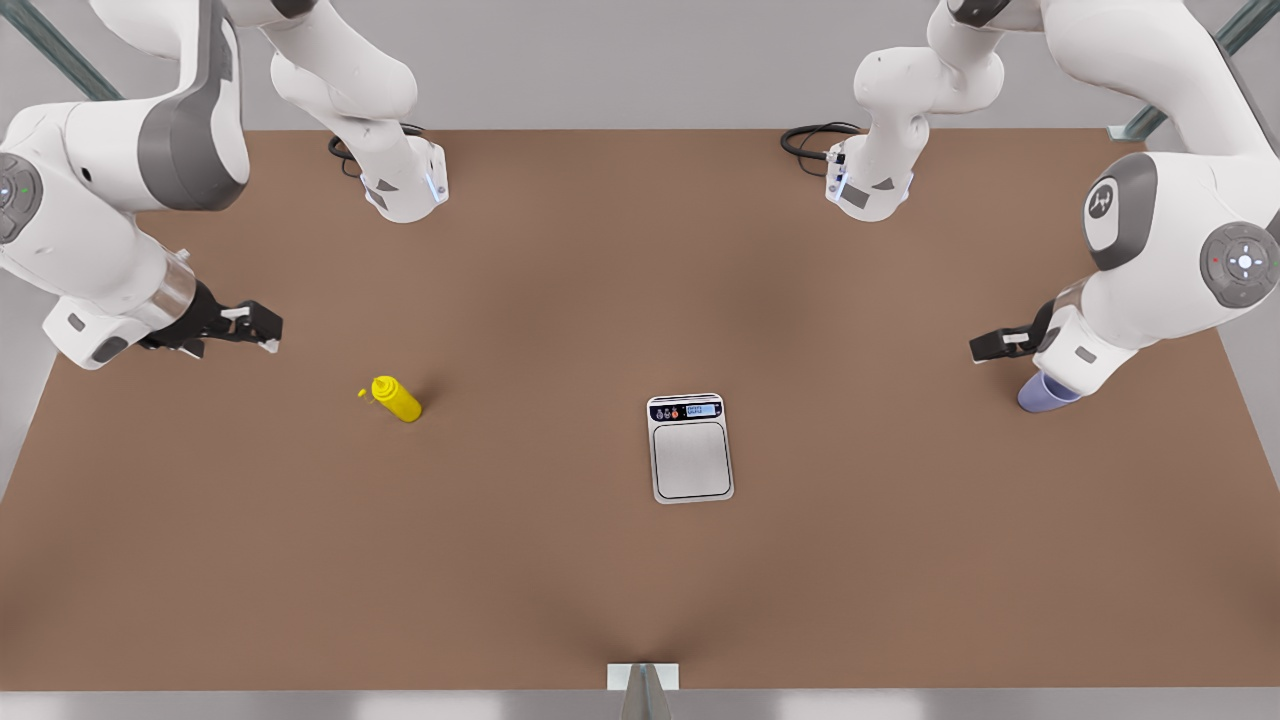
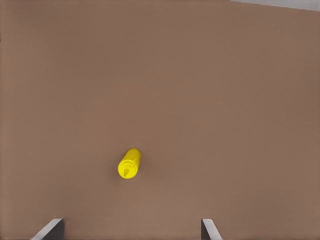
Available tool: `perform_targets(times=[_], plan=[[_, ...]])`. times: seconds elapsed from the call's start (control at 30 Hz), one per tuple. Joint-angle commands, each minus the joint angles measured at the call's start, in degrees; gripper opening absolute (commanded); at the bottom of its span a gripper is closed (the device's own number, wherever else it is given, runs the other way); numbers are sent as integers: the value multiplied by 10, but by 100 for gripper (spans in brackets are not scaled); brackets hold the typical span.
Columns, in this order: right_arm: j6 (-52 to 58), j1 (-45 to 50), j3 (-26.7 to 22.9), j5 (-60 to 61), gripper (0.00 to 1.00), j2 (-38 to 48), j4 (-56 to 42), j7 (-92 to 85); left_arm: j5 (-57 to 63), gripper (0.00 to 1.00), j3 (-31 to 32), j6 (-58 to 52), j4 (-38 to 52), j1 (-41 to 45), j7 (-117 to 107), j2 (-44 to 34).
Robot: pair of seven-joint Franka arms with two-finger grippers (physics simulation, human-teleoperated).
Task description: Move cup to the weight, pick up sauce bottle, pour sauce
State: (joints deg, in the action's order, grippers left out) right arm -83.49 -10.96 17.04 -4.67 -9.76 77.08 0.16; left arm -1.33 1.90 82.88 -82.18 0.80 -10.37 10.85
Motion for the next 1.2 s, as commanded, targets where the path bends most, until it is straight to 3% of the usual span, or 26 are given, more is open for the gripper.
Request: perform_targets(times=[0.0, 0.07, 0.13, 0.23, 0.3, 0.4, 0.57, 0.73, 0.97, 1.07, 1.17], plan=[[-1, 1, 0, -1, 100, 0, 0, 1, 0, 100, -1, 0, 0, 0, 0, 0], [-1, 4, 1, 0, 100, 0, -1, -4, 1, 100, 0, 0, 0, 0, 1, 0], [4, 8, 2, 7, 100, -14, 6, -134, 10, 100, -14, 0, 0, -18, 5, 0], [27, -2, 2, 46, 100, -20, 15, -140, 12, 100, -19, 9, 0, -157, 220, 33], [46, -18, 2, 67, 100, -41, 13, -177, 11, 100, -22, 24, 0, -201, 288, 40], [47, -24, 1, 70, 100, -47, 9, -180, 8, 100, -58, 118, -36, -212, 310, 77], [70, -22, 0, 66, 100, -48, 2, -212, -15, 100, -90, 322, -197, -210, 310, 63], [69, -94, -1, 191, 100, -107, 3, -457, -36, 100, -117, 422, -314, -208, 322, 47], [64, -186, -1, 356, 100, -238, 2, -753, -52, 100, -126, 436, -333, -211, 343, 83], [57, -208, -1, 372, 100, -272, 33, -884, -52, 100, -127, 450, -332, -211, 343, 93], [-24, -239, -1, 401, 100, -286, 79, -970, -53, 100, -127, 452, -331, -212, 342, 106]])
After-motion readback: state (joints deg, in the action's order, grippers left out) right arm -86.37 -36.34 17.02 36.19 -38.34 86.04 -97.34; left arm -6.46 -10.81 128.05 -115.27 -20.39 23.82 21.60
